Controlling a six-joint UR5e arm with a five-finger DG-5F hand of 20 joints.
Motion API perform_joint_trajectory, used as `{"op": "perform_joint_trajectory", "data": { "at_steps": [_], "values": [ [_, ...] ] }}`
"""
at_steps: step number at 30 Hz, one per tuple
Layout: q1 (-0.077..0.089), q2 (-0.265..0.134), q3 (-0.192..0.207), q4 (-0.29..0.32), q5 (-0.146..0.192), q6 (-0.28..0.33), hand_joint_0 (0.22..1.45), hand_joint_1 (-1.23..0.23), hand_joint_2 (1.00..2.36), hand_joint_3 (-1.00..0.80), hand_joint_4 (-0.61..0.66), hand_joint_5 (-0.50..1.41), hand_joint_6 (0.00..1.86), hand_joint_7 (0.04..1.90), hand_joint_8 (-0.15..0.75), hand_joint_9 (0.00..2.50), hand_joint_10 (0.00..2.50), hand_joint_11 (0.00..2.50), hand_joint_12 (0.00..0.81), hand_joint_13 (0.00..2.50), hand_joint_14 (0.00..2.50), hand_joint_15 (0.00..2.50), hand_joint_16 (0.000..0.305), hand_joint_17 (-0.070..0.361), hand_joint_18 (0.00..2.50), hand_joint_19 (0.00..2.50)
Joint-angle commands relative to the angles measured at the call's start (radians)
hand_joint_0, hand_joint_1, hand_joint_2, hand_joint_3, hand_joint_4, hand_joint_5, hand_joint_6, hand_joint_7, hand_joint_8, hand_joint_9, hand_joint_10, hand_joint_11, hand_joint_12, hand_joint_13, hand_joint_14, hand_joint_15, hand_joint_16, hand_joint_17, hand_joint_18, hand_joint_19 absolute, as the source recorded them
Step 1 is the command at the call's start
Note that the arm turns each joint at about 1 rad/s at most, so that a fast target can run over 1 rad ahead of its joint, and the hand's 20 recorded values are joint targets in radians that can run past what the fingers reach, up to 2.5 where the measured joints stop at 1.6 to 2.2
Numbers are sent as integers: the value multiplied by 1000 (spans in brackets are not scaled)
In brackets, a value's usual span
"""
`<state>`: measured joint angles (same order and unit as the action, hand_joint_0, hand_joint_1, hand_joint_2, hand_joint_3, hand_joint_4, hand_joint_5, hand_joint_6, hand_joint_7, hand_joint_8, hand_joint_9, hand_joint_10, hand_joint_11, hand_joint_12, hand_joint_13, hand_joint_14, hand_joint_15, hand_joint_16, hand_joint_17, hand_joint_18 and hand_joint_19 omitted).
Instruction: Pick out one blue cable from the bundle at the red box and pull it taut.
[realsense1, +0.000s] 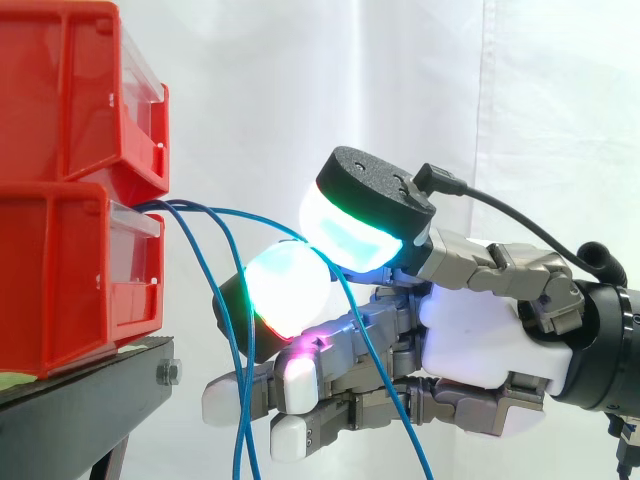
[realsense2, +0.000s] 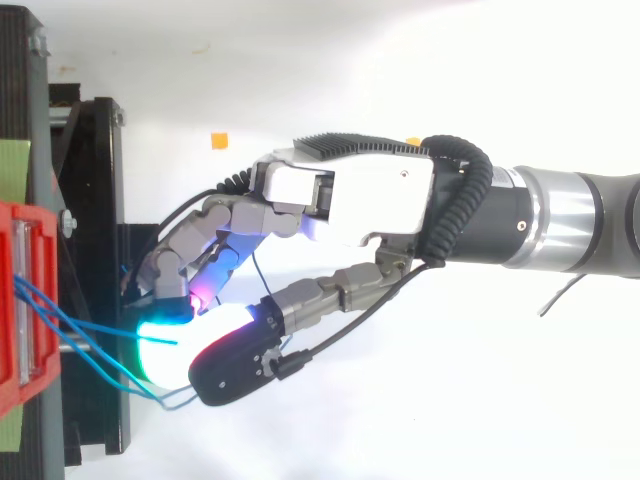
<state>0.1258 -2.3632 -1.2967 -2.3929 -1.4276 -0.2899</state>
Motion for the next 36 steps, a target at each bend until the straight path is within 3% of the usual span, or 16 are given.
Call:
{"op": "perform_joint_trajectory", "data": {
  "at_steps": [1, 8, 18, 22, 36],
  "values": [
    [0, -1, 0, 0, 1, 0, 589, -609, 1018, -189, 4, -149, 917, 868, 298, 910, 19, 552, 227, 528, 8, 214, 31, 70, 488, 580],
    [0, -1, 0, 0, -1, 0, 600, -685, 1019, -141, -26, -150, 921, 877, 294, 909, 21, 563, 235, 538, 7, 208, 34, 76, 530, 573],
    [0, 1, 0, -3, -1, 0, 646, -780, 1022, -98, -204, -142, 944, 947, 282, 970, 22, 579, 227, 582, 8, 213, 33, 74, 598, 582],
    [2, 1, 0, -11, -1, 0, 644, -782, 1022, -85, -201, -140, 945, 950, 284, 976, 22, 580, 226, 585, 7, 206, 33, 74, 601, 581],
    [-3, 1, 5, -115, -22, 66, 657, -782, 1022, -77, -249, -135, 946, 968, 296, 1048, 20, 586, 236, 625, 8, 213, 33, 75, 634, 574]
  ]
}}
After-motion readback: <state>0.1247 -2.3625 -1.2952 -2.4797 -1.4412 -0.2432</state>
